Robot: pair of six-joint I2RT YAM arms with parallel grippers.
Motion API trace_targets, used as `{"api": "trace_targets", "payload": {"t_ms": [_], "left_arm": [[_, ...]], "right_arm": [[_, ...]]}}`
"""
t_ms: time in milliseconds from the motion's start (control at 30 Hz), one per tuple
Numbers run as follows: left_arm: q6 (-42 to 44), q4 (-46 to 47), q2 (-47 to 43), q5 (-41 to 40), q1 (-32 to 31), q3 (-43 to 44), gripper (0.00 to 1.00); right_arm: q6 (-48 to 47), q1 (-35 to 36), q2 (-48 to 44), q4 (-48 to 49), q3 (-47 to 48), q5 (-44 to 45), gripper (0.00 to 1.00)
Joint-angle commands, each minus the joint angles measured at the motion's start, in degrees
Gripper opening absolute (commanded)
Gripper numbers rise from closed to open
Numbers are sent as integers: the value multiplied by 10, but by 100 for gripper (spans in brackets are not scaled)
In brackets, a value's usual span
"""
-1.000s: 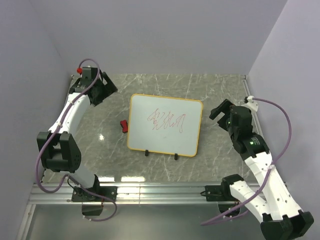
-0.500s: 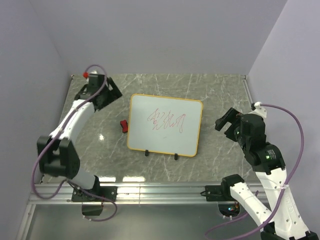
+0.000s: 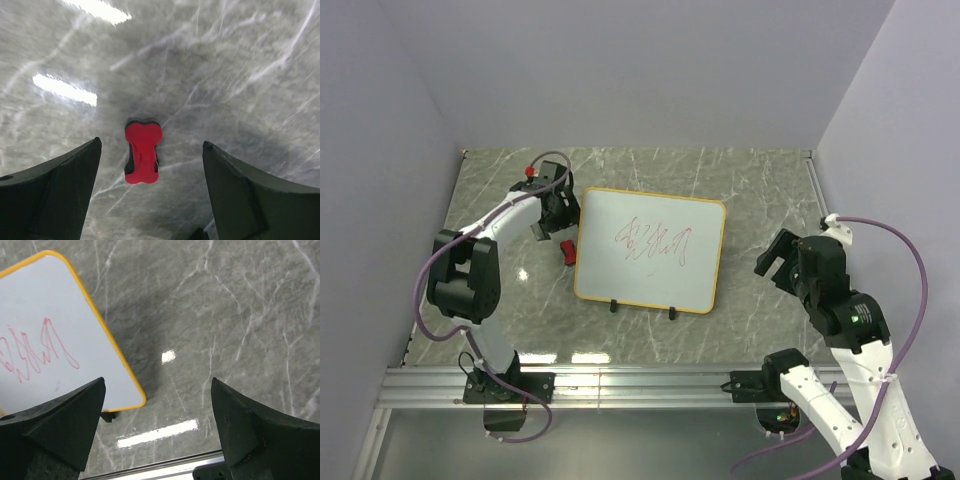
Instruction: Erase the whiteboard
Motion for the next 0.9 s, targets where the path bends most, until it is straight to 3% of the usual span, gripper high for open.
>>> {"api": "trace_targets", "payload": {"t_ms": [0,300,400,433,533,867], "left_arm": [[-15,1,0,2,-16,-18,86],[-26,-15,-2,-19,-38,-45,84],[-29,-9,0,-19,-39,-58,78],[-31,-8,2,-17,-39,-61,70],[-35,1,4,-7,-39,-80,61],[-27,53,8,5,-38,-129,52]], "right_arm": [[0,2,8,-13,-11,14,92],[12,1,12,-12,-23,20,92],[14,2,13,-11,-23,22,92],[15,2,15,-12,-23,24,92],[16,3,14,-15,-25,27,92],[8,2,26,-8,-24,20,91]]}}
